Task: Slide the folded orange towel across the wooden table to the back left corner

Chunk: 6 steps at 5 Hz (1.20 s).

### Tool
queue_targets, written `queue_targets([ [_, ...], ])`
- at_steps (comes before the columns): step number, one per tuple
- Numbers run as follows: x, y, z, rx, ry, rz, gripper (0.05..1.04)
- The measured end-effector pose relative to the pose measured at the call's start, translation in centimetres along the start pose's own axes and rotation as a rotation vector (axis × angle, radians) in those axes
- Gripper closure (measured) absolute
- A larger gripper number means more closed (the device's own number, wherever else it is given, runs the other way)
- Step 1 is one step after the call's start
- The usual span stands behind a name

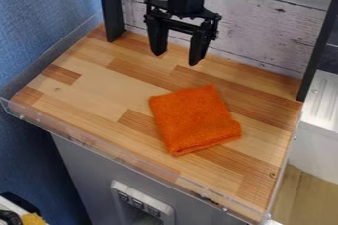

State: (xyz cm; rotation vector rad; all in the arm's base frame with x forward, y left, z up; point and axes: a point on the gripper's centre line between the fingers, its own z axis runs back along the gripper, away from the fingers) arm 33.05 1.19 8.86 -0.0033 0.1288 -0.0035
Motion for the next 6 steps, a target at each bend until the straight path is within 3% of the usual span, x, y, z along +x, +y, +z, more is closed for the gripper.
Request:
queue_targets([
  [2,-0.6,-0.9,-1.5,0.001,-0.015,0.114,0.086],
  [5,-1.1,-3.8,-0.5,-0.014,-0.161,0.338,0.088],
  [6,-1.2,-4.7,-0.5,-0.017,-0.170,0.395,0.149],
])
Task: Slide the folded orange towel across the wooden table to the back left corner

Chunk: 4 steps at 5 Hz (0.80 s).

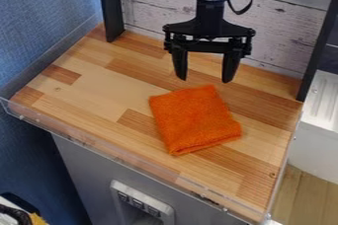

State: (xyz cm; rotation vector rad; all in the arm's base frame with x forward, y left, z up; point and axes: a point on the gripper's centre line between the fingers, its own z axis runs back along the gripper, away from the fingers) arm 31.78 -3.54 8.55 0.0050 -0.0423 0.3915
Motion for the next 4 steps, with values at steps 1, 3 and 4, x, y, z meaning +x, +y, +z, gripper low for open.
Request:
queue_targets([
  [1,-0.5,-0.6,-0.1,0.003,0.001,0.040,0.436],
  [3,-1.3,-0.7,-0.8,0.013,0.015,0.085,0.939],
  [4,-1.6,-0.6,-1.7,0.010,0.014,0.089,1.018],
])
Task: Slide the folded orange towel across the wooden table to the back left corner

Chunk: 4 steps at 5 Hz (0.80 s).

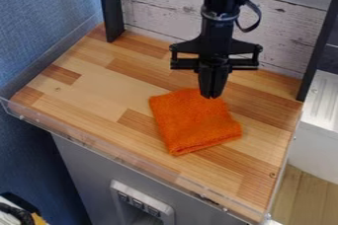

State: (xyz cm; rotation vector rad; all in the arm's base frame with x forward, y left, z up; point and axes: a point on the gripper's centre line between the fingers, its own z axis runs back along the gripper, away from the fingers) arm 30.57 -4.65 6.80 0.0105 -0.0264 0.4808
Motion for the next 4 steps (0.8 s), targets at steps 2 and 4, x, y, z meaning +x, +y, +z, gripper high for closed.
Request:
queue_targets([
  [2,-0.2,0.0,-2.8,0.021,0.032,-0.006,1.021],
  [4,-0.5,0.0,-5.0,0.021,0.053,-0.014,1.021],
])
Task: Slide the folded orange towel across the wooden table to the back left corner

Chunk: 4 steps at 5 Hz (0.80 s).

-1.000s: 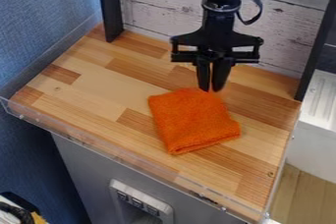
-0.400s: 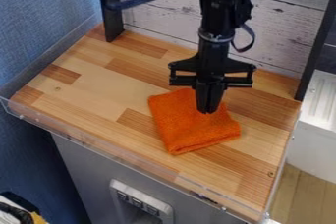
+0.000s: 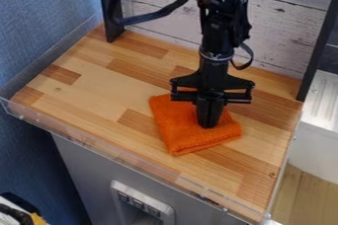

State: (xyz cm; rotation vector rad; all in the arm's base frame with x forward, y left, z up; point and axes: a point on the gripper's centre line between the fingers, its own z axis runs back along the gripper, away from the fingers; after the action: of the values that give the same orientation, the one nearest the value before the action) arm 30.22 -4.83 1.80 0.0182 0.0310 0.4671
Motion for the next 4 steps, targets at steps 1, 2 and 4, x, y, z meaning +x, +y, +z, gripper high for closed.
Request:
queue_targets([
  [1,0.0,-0.2,-0.7,-0.009,0.002,-0.004,1.022],
  [2,0.6,0.3,-0.8,-0.029,0.000,-0.059,1.021],
  [4,4.3,3.6,-0.5,-0.039,0.001,-0.187,1.021],
])
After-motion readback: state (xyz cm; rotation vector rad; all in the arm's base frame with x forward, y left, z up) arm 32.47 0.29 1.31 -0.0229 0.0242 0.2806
